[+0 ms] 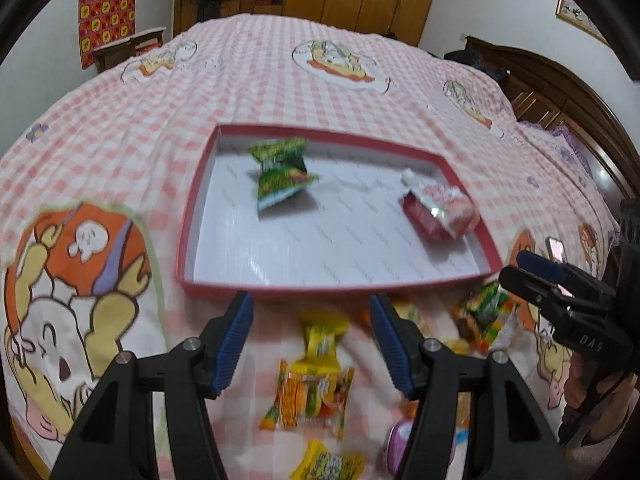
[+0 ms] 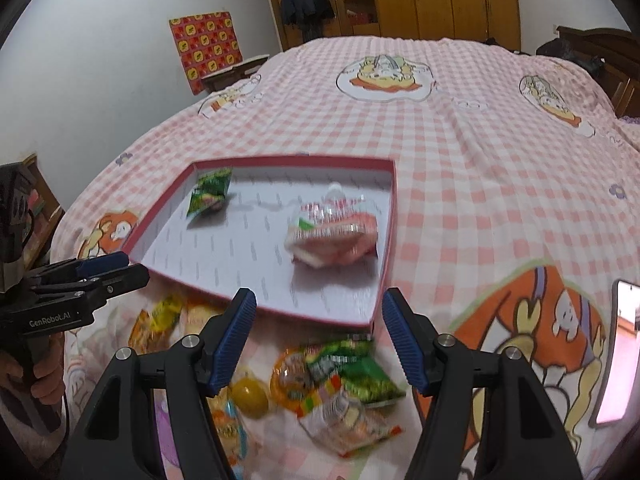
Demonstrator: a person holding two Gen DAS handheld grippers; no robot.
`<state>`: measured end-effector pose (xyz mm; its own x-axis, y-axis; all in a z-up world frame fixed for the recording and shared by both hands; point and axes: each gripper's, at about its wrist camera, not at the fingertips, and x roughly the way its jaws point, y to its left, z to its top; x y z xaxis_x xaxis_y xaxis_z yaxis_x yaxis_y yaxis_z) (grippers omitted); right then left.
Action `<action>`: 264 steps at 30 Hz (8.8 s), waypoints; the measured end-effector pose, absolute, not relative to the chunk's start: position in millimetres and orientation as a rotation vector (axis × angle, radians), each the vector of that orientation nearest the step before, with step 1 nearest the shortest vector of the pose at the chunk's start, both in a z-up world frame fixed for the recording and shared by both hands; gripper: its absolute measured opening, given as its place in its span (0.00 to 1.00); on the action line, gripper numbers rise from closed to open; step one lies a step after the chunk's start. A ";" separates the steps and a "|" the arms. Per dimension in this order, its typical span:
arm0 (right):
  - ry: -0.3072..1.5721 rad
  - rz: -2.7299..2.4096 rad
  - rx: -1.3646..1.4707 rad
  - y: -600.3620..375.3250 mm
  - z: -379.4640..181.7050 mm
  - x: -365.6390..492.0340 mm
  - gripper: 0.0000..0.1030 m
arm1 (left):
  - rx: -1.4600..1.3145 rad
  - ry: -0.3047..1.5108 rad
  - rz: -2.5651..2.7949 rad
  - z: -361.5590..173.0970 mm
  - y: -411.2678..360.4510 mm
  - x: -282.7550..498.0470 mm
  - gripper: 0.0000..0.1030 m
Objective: Organize snacks
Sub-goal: 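Move both open tools back from the tray to the snack pile, then grasp the orange gummy bag with the left tool while the right tool grasps the candy-stick packet, then carry the gummy bag in the left tool while the right tool carries the candy packet into the tray, then open the left tool to release the gummy bag while the right tool releases the candy packet, then move both open tools back from the tray to the snack pile, then grasp a yellow wrapped candy with the left tool while the right tool grasps the orange jelly cup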
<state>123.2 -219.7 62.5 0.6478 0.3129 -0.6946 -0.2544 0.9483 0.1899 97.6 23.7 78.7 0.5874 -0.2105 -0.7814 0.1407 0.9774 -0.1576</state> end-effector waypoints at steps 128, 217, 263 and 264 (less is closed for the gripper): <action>0.873 0.344 0.068 -199.0 51.9 163.2 0.42 | -0.019 0.897 -0.130 56.6 28.4 172.9 0.39; 0.761 0.313 0.155 -220.3 56.7 111.4 0.65 | -0.037 0.847 -0.124 84.8 24.0 94.6 0.69; 0.895 0.346 0.234 -210.9 9.7 94.1 0.45 | -0.002 0.943 -0.176 22.0 -1.7 89.1 0.39; 0.893 0.344 0.241 -211.0 9.1 94.7 0.45 | -0.005 0.941 -0.177 21.4 -1.8 88.8 0.39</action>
<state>94.7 -211.0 9.1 0.5780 0.3898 -0.7169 -0.1912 0.9188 0.3453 88.8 -1.8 21.4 0.5752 -0.1535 -0.8035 0.1494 0.9854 -0.0813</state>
